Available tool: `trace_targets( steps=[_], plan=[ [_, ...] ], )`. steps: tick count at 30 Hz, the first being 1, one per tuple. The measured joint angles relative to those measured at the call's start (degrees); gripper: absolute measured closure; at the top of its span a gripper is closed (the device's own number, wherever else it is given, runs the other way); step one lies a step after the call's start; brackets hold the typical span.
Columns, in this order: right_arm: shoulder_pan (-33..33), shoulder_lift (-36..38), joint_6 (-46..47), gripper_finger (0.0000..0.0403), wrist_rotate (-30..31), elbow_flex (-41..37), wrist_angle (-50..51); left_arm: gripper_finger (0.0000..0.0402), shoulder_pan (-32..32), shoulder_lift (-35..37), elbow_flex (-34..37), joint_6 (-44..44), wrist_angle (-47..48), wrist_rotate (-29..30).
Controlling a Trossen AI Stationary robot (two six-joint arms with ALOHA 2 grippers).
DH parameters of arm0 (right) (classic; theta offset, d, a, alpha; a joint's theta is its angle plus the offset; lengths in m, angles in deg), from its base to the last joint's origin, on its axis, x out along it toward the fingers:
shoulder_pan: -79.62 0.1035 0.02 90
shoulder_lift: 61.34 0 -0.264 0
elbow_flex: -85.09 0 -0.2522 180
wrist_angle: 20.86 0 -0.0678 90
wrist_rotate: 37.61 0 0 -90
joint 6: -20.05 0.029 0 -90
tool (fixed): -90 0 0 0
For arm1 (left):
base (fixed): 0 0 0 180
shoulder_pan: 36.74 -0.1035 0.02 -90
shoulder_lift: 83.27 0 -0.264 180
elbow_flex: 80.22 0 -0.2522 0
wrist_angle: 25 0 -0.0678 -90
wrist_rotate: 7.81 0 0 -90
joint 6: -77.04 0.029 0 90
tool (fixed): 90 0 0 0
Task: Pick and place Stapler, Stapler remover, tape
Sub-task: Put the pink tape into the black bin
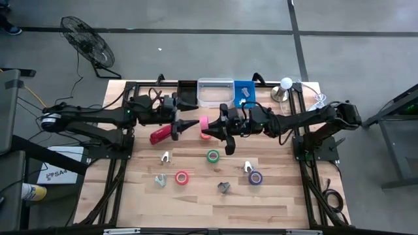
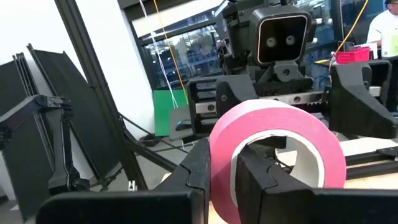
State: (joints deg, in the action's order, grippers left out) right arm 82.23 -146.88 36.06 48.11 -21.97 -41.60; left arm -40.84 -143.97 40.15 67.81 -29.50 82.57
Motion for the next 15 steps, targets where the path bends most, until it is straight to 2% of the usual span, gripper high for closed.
trace_targets(
  steps=[4,15],
  plan=[
    [0.0,0.0,0.0,0.0371,0.1,0.0,0.1,0.0111,0.0,-1.5,0.0,0.0,-3.6,-1.2],
    [0.0,0.0,0.0,0.0371,0.7,0.0,0.6,0.0111,0.0,-2.4,0.0,0.0,-4.5,-1.1]
  ],
)
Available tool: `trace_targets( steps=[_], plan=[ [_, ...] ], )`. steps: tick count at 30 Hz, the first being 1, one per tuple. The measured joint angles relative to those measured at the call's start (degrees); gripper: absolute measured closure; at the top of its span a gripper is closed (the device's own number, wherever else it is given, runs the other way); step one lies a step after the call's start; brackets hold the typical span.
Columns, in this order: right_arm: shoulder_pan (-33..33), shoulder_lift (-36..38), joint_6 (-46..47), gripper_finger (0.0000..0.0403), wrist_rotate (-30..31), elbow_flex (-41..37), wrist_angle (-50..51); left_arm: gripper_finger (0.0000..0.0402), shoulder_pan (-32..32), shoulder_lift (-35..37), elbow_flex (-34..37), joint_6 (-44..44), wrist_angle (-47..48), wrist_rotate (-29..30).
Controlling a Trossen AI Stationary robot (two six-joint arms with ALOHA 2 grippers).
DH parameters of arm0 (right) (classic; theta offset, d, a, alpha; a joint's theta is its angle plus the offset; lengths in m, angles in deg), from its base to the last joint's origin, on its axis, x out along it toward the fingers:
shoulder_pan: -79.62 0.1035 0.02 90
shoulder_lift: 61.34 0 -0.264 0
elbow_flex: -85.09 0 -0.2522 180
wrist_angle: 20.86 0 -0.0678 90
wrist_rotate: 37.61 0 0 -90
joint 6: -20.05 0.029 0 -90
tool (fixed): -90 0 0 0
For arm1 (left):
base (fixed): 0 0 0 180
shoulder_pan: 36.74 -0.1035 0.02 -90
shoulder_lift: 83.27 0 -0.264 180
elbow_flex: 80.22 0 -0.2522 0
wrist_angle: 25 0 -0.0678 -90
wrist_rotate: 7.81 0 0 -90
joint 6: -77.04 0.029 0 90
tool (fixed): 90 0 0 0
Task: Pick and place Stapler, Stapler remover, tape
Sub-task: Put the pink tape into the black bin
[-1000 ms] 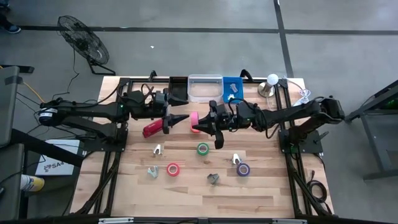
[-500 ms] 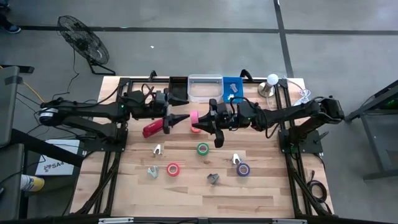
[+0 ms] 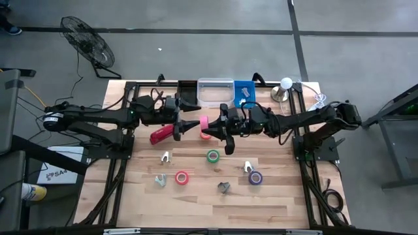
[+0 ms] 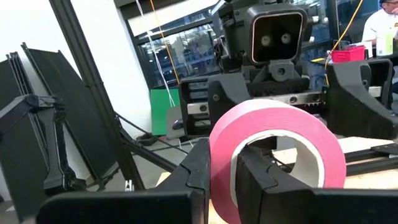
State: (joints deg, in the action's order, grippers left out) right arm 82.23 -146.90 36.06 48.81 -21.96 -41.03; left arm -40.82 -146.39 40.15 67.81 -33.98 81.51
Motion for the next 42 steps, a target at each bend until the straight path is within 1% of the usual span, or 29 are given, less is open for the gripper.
trace_targets(
  steps=[6,9,12,15,17,24,25,28,31,35,42],
  plan=[
    [0.0,0.0,0.0,0.0371,0.0,0.0,0.2,0.0111,0.0,-2.4,0.0,-0.2,-1.6,-0.3],
    [0.0,0.0,0.0,0.0371,0.0,0.0,0.3,0.0113,0.0,-2.4,0.0,-1.0,-1.7,1.0],
    [0.0,0.0,0.0,0.0371,0.0,0.0,0.5,0.0132,0.0,-2.4,0.0,-1.0,-1.7,1.5],
    [0.0,0.0,0.4,0.0371,0.0,0.0,0.7,0.0174,0.0,-2.3,0.0,-1.1,-1.7,1.2],
    [0.0,0.0,0.4,0.0371,0.0,0.0,0.8,0.021,0.0,-2.4,0.0,-1.1,-1.7,0.4],
    [0.0,0.0,0.4,0.0371,0.3,0.0,1.1,0.0359,0.0,-2.7,0.0,-1.5,-1.6,-3.4],
    [0.0,0.0,0.4,0.0371,0.6,0.0,1.2,0.0374,0.0,-2.7,0.0,-1.6,-1.6,-4.1],
    [0.0,0.0,0.4,0.0368,1.5,0.0,1.2,0.0374,0.0,-2.7,0.0,-1.7,-1.6,-4.7],
    [0.1,0.0,1.0,0.0344,2.7,0.0,1.2,0.0366,0.0,-2.7,0.0,-1.7,-1.6,-4.7],
    [0.1,0.0,2.1,0.0316,3.2,0.0,1.2,0.0373,0.0,-2.7,0.0,-1.6,-1.6,-4.7],
    [0.1,0.0,3.3,0.0295,4.0,0.0,1.6,0.0373,0.0,-2.7,0.0,-1.5,-1.5,-4.8]
  ],
)
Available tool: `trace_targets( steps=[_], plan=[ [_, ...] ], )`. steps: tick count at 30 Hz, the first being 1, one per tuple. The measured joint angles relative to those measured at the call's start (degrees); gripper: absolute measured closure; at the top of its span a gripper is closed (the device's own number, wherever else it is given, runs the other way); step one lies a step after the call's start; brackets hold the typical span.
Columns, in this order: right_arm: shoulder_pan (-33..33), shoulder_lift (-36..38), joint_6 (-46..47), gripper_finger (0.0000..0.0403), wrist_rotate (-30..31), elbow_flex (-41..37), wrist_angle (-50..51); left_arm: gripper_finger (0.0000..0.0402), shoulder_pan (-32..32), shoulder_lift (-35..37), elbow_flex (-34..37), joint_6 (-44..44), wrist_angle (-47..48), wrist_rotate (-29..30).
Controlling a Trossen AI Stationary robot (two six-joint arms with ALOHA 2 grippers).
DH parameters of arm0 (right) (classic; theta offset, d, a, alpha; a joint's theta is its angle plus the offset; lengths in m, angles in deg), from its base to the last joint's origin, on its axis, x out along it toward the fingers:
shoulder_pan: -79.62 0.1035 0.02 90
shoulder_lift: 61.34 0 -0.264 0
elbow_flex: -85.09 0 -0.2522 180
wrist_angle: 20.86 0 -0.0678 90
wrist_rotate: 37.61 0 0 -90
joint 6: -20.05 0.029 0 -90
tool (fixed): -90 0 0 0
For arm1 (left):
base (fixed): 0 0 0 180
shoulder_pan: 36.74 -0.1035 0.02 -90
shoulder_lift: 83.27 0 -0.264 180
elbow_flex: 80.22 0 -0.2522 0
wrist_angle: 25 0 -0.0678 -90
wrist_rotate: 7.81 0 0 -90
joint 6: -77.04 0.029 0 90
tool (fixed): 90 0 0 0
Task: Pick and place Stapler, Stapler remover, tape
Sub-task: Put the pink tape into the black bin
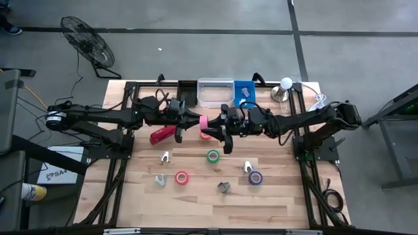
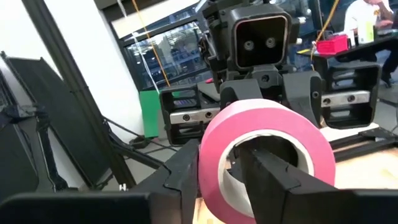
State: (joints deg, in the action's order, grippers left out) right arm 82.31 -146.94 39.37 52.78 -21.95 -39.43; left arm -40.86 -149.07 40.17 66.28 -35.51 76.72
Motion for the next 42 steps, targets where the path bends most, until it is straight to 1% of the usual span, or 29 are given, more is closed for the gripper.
trace_targets(
  steps=[5,10,13,15,18,21,26,28,30,32,37,39,42],
  plan=[
    [-0.2,0.0,2.6,0.0267,0.5,0.0,1.1,0.0373,0.0,0.0,0.0,0.0,0.4,0.0],
    [-0.2,0.0,4.2,0.0219,-0.2,0.0,1.9,0.0373,0.0,0.0,0.0,0.0,0.9,0.1],
    [-0.2,0.3,4.4,0.0196,-0.7,0.0,2.3,0.0373,0.0,0.0,0.0,0.0,1.2,1.1],
    [-0.2,0.6,4.0,0.0187,-0.8,0.0,3.2,0.0373,0.0,0.2,0.0,0.0,1.8,1.9],
    [-0.2,2.1,2.9,0.0183,-0.7,0.0,6.0,0.0373,0.0,1.0,0.0,0.4,3.8,4.6],
    [-0.2,4.6,2.2,0.0183,0.9,0.0,10.9,0.0373,0.0,2.4,0.1,0.7,7.8,8.6],
    [-0.2,9.0,1.0,0.0183,6.8,0.0,18.9,0.0373,0.0,5.5,0.0,1.6,14.7,17.5],
    [-0.2,10.7,0.7,0.0183,9.3,0.0,21.7,0.0373,-0.7,6.5,0.0,1.6,19.3,20.9],
    [-0.2,11.9,0.0,0.0183,12.2,0.0,24.6,0.0373,-2.4,7.1,0.0,1.5,22.5,22.1],
    [-0.2,12.9,0.1,0.0183,14.7,0.0,27.4,0.0373,-5.1,7.3,0.0,0.5,26.3,22.1],
    [-0.2,14.2,3.2,0.0183,21.7,0.0,33.2,0.0373,-14.8,6.7,0.0,-2.8,33.7,18.6],
    [-0.2,14.3,4.3,0.0183,23.3,0.0,35.3,0.0374,-19.1,5.9,0.0,-3.2,36.7,16.8],
    [-0.2,14.1,4.7,0.0183,23.9,0.0,38.2,0.0373,-25.3,4.1,0.0,-5.2,38.3,13.5]
  ],
)
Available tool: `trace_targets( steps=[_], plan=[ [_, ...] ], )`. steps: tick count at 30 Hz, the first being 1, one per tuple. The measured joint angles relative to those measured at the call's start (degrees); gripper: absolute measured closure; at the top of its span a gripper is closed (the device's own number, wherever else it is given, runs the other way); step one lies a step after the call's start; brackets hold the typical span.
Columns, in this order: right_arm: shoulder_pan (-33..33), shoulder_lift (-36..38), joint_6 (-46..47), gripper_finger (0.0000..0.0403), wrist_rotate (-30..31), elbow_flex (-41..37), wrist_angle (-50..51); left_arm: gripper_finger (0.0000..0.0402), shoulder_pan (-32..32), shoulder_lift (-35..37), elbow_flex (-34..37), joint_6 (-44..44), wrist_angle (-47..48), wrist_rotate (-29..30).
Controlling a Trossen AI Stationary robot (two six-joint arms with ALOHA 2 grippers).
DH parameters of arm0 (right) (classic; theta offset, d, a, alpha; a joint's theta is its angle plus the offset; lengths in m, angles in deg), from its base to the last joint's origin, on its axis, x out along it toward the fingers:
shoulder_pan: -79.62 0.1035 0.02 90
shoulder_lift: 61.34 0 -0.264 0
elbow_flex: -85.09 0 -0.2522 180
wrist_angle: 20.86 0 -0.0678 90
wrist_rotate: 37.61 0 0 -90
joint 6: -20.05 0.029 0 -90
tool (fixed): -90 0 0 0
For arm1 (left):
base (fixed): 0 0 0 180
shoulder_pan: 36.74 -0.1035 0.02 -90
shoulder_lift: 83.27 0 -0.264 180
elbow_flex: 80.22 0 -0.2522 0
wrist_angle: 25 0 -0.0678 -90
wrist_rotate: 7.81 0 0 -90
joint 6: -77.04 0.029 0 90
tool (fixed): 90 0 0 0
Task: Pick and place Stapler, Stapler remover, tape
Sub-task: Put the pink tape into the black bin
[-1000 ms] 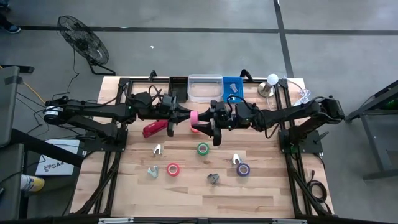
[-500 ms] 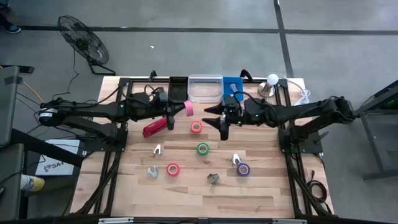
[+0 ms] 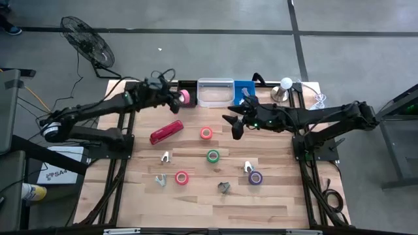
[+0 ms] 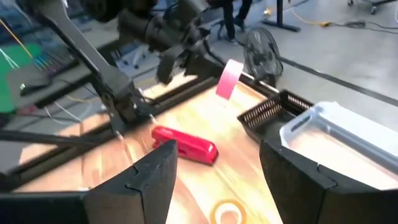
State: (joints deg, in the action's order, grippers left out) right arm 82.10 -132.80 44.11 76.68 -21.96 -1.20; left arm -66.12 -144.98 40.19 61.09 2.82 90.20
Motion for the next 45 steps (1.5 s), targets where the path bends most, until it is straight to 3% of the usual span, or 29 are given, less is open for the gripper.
trace_targets(
  steps=[7,14,22,31,45],
  plan=[
    [-1.0,0.0,-0.9,0.0183,2.7,0.0,4.4,0.0373,-10.1,-7.6,0.0,-2.3,-1.9,-8.2],
    [-5.5,0.0,-4.9,0.0183,2.5,0.0,5.7,0.0373,-15.6,-17.3,0.0,-7.6,-3.0,-13.5],
    [-11.9,0.0,-6.6,0.0183,-3.2,0.0,6.4,0.0374,-15.6,-24.1,-5.4,-12.9,-3.3,-11.5],
    [-17.1,0.0,-8.1,0.0183,-8.4,0.0,9.8,0.0374,-15.6,-30.7,-16.1,-14.5,11.7,-7.1],
    [-21.9,0.0,-10.2,0.0183,-11.3,0.0,10.1,0.0374,-15.6,-37.7,-23.2,-14.5,19.8,-9.5]
  ],
)
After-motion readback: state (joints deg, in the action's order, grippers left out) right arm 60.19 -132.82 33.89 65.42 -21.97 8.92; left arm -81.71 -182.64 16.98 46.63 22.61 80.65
